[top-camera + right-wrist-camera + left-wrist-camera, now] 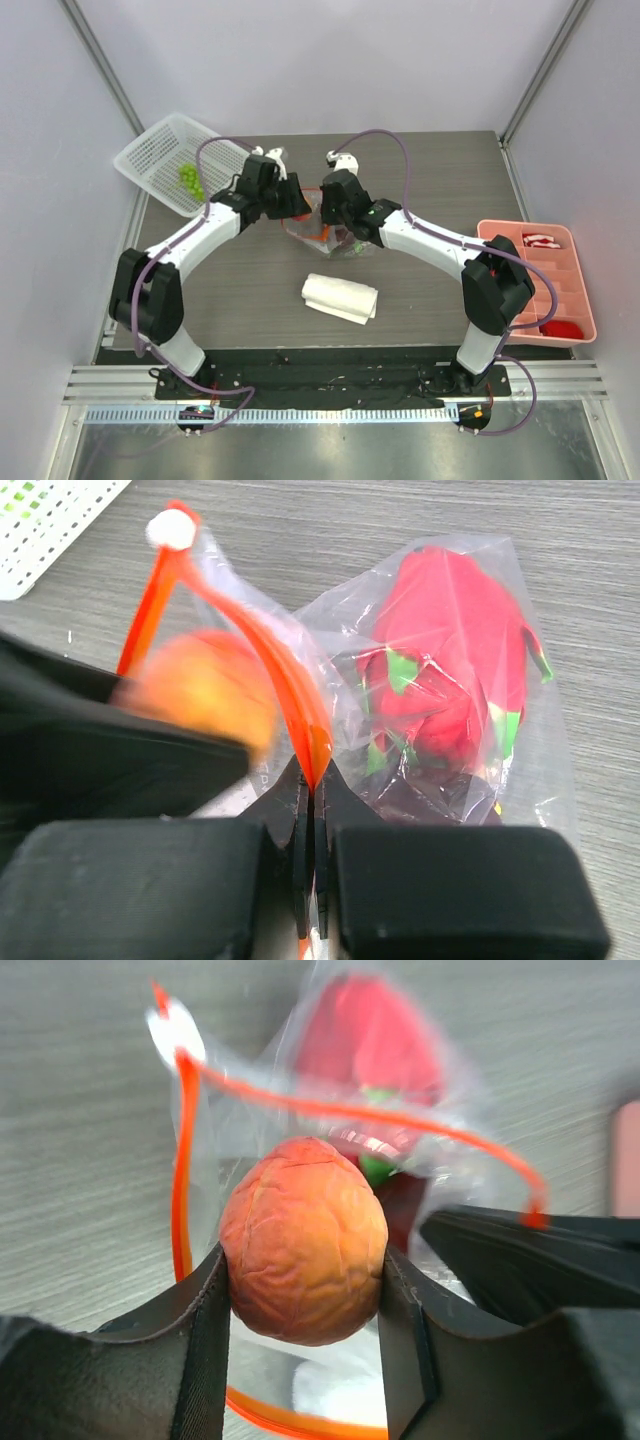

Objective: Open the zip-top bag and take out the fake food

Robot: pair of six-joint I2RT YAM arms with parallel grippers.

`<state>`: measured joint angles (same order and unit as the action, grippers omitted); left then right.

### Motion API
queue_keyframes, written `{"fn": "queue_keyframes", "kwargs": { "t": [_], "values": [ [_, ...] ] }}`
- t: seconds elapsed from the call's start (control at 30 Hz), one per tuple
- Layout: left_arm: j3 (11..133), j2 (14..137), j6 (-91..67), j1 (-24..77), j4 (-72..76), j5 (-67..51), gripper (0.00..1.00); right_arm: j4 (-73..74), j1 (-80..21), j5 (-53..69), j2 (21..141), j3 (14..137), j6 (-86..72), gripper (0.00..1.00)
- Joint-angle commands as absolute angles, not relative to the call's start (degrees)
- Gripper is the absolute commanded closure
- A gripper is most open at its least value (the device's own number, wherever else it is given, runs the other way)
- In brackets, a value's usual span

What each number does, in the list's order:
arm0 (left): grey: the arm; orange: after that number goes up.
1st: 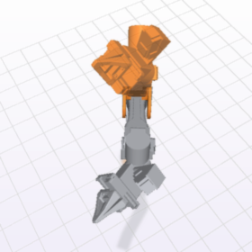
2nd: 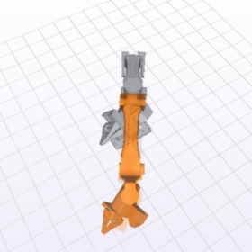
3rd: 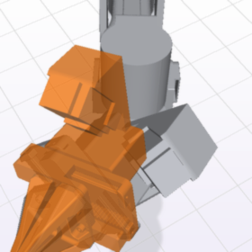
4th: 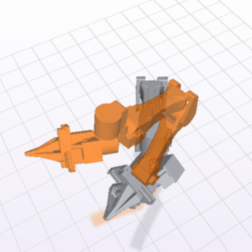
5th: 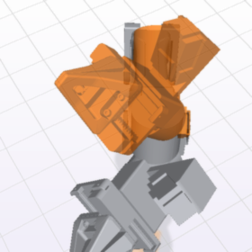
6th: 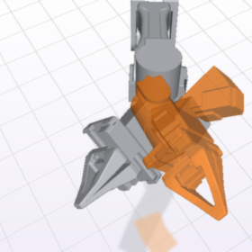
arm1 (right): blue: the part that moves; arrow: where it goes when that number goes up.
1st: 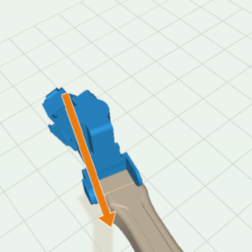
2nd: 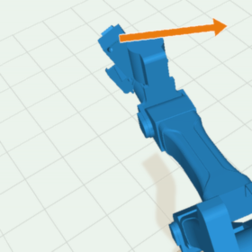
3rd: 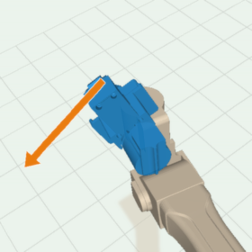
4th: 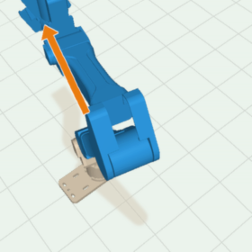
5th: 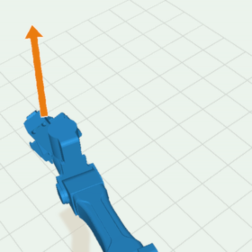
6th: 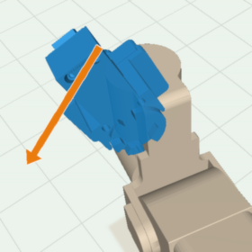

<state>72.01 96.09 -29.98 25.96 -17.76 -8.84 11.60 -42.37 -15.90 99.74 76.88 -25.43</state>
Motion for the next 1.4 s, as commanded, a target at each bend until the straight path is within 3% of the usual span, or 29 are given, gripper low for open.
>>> {"fn": "queue_keyframes", "kwargs": {
  "t": [0.0,0.1,0.37,0.5,0.73,1.0,1.17,1.23,1.3,1.37],
  "values": [
    [72.6,92.0,-32.5,23.1,-15.6,-12.4,0.94,10.5,-42.2,-19.5,96.9,78.4,-26.3,0.99],
    [72.0,89.5,-34.0,19.3,-15.5,-13.2,1.0,11.1,-42.3,-21.3,96.9,79.0,-26.0,0.99],
    [74.6,88.4,-37.4,1.5,-16.4,-13.1,0.98,11.8,-42.3,-20.9,99.6,81.6,-25.9,0.99],
    [83.2,95.7,-37.4,-2.8,-21.5,-5.9,0.93,11.6,-42.2,-20.1,100.6,82.7,-25.8,0.99],
    [99.4,112.2,-37.2,-4.7,-26.5,-4.4,0.74,11.6,-42.1,-18.8,102.0,83.5,-25.6,0.99],
    [115.2,126.8,-35.5,-4.8,-35.6,-4.6,0.7,11.7,-42.1,-18.8,102.3,83.8,-25.3,0.99],
    [112.1,125.3,-35.0,-4.8,-35.4,-4.0,0.42,12.0,-42.1,-18.5,103.1,85.2,-25.1,0.99],
    [111.1,123.5,-34.3,-4.8,-34.5,-4.0,0.2,12.5,-42.1,-18.5,103.4,85.6,-25.0,0.99],
    [111.0,120.6,-33.7,-4.8,-35.2,-3.6,0.14,12.5,-42.1,-18.4,103.5,85.9,-25.0,0.99],
    [110.9,118.3,-33.4,-4.8,-36.3,-4.0,0.03,12.7,-42.2,-18.4,103.8,86.0,-25.1,0.99]
  ]
}}
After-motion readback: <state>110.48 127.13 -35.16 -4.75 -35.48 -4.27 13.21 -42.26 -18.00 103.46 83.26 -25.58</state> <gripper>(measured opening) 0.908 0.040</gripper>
